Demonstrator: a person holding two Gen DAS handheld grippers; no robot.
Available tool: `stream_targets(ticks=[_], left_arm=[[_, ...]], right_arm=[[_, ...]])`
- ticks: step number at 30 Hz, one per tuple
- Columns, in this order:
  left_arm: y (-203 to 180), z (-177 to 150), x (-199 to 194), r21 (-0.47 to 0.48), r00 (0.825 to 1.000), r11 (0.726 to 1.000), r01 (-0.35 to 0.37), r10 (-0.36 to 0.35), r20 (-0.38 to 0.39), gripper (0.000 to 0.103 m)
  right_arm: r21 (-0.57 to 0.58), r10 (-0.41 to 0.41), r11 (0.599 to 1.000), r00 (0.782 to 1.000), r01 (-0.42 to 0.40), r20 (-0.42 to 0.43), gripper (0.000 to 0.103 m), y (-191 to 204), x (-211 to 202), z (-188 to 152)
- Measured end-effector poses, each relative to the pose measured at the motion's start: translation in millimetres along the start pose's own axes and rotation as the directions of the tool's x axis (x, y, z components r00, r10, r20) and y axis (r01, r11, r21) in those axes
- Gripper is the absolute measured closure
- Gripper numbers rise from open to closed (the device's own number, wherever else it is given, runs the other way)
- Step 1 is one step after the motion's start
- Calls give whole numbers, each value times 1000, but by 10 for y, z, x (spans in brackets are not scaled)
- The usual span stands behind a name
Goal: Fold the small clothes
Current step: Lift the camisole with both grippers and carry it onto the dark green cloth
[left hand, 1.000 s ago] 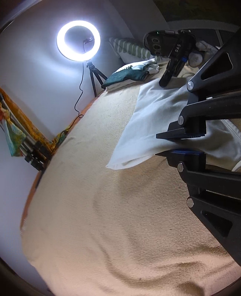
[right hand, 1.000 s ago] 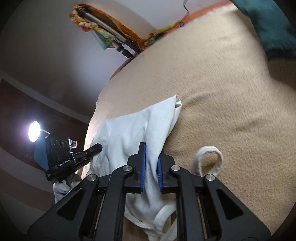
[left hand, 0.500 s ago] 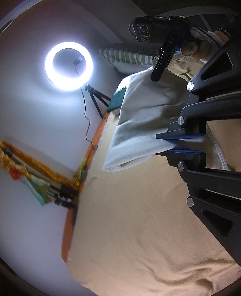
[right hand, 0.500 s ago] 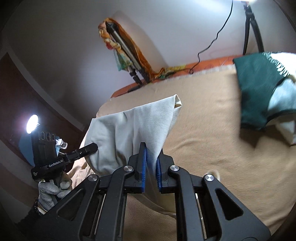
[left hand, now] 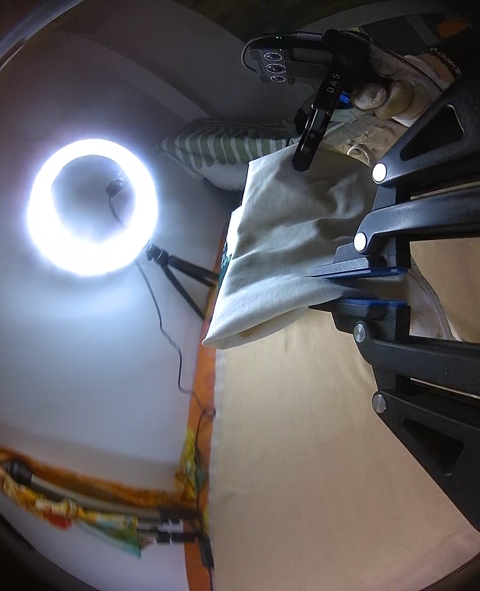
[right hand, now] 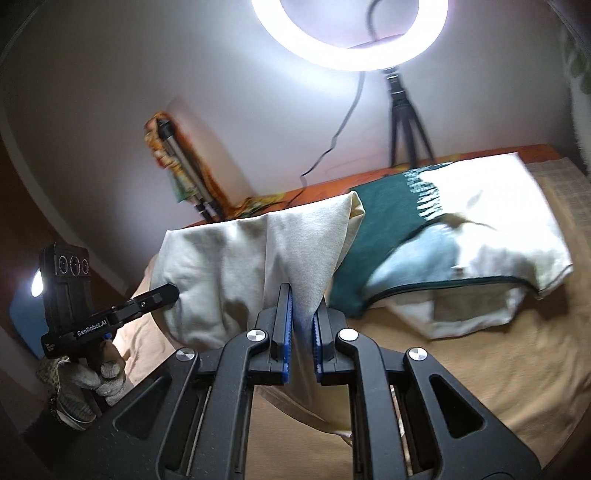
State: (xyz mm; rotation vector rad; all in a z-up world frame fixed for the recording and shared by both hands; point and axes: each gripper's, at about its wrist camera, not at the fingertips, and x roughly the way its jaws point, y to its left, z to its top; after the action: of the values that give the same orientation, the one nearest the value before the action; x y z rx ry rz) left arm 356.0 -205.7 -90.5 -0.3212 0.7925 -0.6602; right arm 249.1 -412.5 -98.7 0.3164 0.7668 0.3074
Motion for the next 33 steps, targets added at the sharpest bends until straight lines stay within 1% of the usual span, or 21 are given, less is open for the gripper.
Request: stream_targets(ticks=[4,8,13,18,21,27,33], left_arm=[[-247,138,392,8,1000,1000,30,-30,-9,97],[-448,308,766,29,999,999,39,-38,-13,97],[-626,526,1204,60,1000,998,15,-15,-10,97],[-707,666,1613,84,1000,996,-26,27,-10,97],[-670,675,1765,108,998,992,-62,63,-9,98],[-585,698,1992,131,993,984,-119,121,-12,98],[-565,660,2107,158,986,974,-163,166,-11,97]], right_arm=[[24,-58,998,998,57,26,93,-336,-106,175],[29,-127,992,991,126,49,93,-676,-168,413],[34,-190,982,980,188,65,93,-1015,-113,660],[35,-238,971,970,236,59,93,-1280,123,837],[26,-255,967,966,254,46,93,-1377,292,910],[21,-276,961,961,275,26,93,-1529,534,948],[17,-308,951,952,308,2,93,-1674,726,927]])
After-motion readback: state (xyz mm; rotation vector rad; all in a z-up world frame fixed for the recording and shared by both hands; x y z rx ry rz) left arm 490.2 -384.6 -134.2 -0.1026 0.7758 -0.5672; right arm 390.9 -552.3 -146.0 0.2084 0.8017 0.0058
